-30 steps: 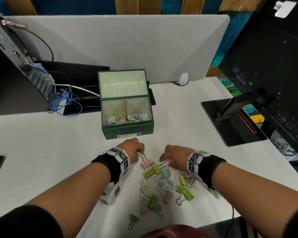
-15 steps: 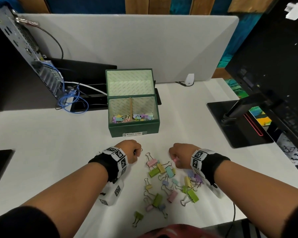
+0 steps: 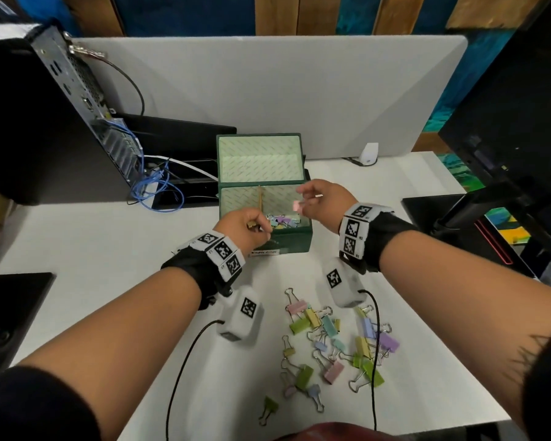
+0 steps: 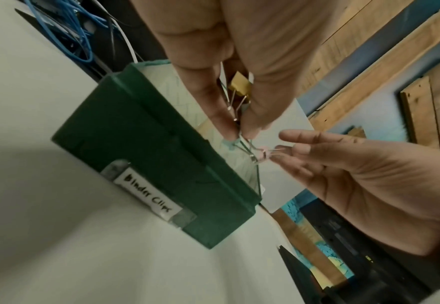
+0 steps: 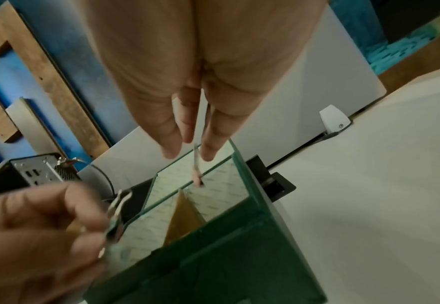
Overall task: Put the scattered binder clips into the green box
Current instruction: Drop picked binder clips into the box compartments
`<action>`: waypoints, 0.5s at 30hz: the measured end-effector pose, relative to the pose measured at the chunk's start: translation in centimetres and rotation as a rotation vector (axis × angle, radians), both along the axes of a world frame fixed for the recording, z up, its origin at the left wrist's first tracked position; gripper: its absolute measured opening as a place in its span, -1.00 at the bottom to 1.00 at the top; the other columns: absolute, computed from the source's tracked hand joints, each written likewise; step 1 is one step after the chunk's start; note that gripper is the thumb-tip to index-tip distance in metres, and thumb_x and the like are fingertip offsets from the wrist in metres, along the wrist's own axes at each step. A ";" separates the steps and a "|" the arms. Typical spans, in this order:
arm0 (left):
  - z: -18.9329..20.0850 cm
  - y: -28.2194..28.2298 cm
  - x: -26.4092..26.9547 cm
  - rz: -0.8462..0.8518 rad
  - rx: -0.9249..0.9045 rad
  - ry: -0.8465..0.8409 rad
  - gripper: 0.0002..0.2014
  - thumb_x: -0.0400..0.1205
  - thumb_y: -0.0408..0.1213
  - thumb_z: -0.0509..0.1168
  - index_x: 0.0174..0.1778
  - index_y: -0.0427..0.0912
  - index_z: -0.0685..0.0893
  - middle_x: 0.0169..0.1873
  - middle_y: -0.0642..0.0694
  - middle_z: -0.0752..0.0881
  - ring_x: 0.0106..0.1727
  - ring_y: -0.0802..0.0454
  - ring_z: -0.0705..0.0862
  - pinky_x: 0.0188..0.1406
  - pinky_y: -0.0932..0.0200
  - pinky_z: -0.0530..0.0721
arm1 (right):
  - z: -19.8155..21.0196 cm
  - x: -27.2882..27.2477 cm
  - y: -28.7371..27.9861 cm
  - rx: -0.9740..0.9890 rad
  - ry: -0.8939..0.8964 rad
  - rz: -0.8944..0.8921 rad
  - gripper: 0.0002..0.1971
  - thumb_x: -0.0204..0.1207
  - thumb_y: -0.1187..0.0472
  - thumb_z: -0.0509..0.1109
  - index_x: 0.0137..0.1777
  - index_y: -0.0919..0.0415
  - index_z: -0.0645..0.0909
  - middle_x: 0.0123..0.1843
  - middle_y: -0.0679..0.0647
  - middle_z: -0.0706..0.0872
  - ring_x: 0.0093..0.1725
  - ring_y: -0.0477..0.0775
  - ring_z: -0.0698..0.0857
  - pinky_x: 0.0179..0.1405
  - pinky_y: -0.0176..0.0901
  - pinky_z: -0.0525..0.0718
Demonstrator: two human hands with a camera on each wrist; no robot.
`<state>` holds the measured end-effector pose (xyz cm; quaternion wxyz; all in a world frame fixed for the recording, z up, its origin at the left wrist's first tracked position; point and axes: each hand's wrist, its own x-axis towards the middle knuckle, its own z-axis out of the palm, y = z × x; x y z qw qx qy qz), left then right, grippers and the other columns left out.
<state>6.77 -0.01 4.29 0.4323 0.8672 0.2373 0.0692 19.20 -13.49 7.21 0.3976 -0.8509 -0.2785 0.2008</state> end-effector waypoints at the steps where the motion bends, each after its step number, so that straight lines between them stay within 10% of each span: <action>1: 0.4 0.0 0.3 0.013 0.002 -0.026 -0.92 0.48 -0.38 0.42 -0.26 -0.11 0.70 -0.33 0.14 0.64 -0.33 0.29 0.53 -0.41 0.55 0.47 | -0.1 0.0 0.1 -0.007 0.012 0.019 -0.62 0.50 0.32 0.40 0.32 0.18 0.55 0.15 0.08 0.63 0.16 0.03 0.63 0.12 -0.27 0.57; 12: 1.5 -0.3 4.2 -0.052 0.203 0.054 -0.89 0.50 -0.40 0.37 -0.09 -0.20 0.71 -0.11 -0.03 0.67 -0.11 0.01 0.60 -0.32 0.39 0.48 | -2.7 -1.7 -7.8 -0.422 -0.104 0.244 -0.74 0.53 0.23 0.36 0.21 0.09 0.61 0.24 0.06 0.61 0.17 0.07 0.67 0.19 -0.23 0.52; 15: 1.1 0.0 4.9 -0.083 0.245 0.099 -0.83 0.52 -0.42 0.33 -0.01 -0.19 0.73 0.05 -0.14 0.73 0.05 -0.11 0.69 -0.03 0.22 0.60 | -3.8 -1.9 -10.7 -0.598 -0.111 0.284 -0.71 0.54 0.20 0.34 0.25 0.07 0.60 0.28 0.08 0.61 0.19 0.08 0.66 0.14 -0.29 0.48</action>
